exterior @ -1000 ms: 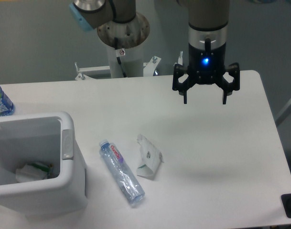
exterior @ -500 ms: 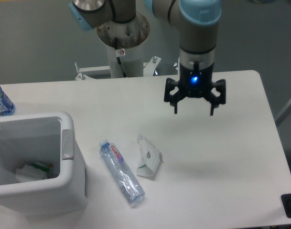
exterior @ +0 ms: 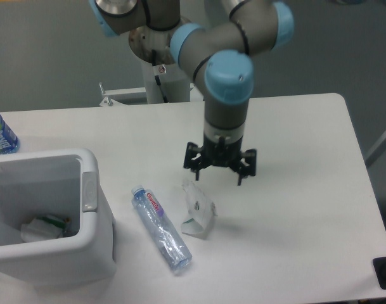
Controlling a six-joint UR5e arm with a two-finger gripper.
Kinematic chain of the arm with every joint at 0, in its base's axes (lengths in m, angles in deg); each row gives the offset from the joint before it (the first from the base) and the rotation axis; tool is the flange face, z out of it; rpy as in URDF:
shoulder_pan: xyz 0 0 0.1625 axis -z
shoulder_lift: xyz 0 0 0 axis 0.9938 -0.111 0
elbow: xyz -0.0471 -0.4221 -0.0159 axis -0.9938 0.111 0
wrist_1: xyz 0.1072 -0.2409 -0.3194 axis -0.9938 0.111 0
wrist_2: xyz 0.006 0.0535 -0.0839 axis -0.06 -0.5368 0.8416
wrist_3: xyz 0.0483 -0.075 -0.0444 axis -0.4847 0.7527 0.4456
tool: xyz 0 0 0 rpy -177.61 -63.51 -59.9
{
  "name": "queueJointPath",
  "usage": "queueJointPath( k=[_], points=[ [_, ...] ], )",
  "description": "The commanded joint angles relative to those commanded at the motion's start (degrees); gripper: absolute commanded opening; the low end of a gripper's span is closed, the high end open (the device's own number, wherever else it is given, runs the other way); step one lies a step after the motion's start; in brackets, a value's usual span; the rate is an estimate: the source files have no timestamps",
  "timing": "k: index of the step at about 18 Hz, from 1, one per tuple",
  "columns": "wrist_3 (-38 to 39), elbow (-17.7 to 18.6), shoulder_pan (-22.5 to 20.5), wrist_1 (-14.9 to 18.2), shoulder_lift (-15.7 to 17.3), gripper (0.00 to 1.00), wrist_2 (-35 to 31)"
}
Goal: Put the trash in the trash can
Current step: 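Lower the open gripper onto the crumpled white paper wrapper, then close the gripper on the white wrapper and lift it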
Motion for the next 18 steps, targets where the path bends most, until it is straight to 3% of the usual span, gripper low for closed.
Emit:
queueJointPath(
  k=[4,9,12,18],
  points=[
    [1.5,0.6,0.7,-0.6,-2.8,1.00,0.6],
    [3.8,0.5,1.8,-5.7,-6.4,1.00,0.3],
    [3.9,0.3,1.8,-6.8,-7.0,0.99,0.1],
    [4.0,-0.3,1.8,-6.9,-7.0,0.31,-2.0]
  ],
)
